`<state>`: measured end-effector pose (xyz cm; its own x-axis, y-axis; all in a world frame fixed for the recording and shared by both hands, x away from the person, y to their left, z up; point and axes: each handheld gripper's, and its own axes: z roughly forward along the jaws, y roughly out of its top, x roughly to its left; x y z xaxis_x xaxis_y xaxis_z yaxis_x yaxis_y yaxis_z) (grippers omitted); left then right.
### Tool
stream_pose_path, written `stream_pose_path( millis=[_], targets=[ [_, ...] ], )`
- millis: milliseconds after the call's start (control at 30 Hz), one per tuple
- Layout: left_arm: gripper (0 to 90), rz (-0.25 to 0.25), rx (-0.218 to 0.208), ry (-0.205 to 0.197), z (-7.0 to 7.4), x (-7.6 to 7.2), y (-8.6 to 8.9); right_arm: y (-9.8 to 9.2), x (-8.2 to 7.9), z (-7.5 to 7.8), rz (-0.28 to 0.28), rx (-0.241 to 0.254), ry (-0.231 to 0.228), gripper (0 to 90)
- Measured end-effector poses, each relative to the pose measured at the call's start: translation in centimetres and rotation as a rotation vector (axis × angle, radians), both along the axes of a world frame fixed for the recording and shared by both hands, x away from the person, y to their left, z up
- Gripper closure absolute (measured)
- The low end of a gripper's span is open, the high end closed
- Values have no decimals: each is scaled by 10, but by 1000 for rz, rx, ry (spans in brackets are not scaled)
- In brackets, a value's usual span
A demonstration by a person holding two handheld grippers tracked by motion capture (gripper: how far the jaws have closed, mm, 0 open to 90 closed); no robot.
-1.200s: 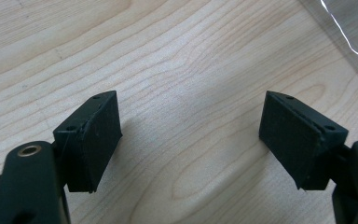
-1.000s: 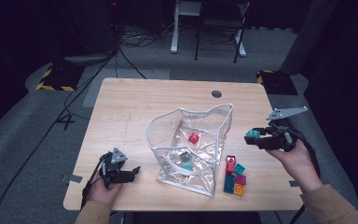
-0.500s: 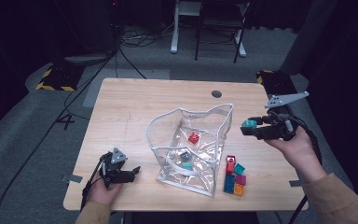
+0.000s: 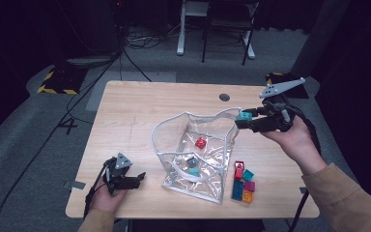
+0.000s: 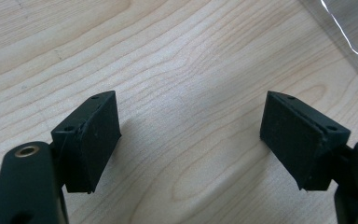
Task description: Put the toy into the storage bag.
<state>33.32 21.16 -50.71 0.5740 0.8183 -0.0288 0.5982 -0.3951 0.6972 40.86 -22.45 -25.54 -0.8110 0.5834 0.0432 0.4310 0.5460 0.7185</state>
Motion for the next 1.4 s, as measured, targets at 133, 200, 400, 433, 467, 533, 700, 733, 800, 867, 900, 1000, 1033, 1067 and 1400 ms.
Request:
stream_pose_path(
  millis=[133,200,400,433,467,533,700,733,800,867,900,1000,1033,1067,1400],
  targets=[
    [203,0,0,0,0,0,0,12,5,2,18,1,7,473],
    [203,0,0,0,0,0,0,18,7,3,27,-1,7,473],
    [204,0,0,0,0,0,0,36,12,5,47,-7,12,473],
    [203,0,0,0,0,0,0,38,13,6,50,-8,13,473],
    [203,0,0,0,0,0,0,43,14,5,55,-12,13,473],
    [203,0,0,0,0,0,0,50,16,5,64,-18,17,473],
    [204,0,0,0,0,0,0,70,20,-1,92,-41,33,473],
    [204,-1,1,0,0,0,0,73,21,-2,96,-44,36,473],
    [203,-1,1,0,0,0,0,82,21,-5,111,-57,43,473],
    [203,-1,1,0,0,0,0,90,22,-6,126,-69,47,473],
    [203,-1,1,0,0,0,0,93,22,-6,135,-71,52,473],
    [204,0,0,0,0,0,0,105,23,-9,151,-90,71,473],
    [204,0,0,0,0,0,0,109,24,-11,157,-99,74,473],
    [204,-1,1,0,0,0,0,112,24,-13,162,-106,75,473],
    [204,-1,1,0,0,0,0,139,33,-35,182,-210,132,473]
  ],
)
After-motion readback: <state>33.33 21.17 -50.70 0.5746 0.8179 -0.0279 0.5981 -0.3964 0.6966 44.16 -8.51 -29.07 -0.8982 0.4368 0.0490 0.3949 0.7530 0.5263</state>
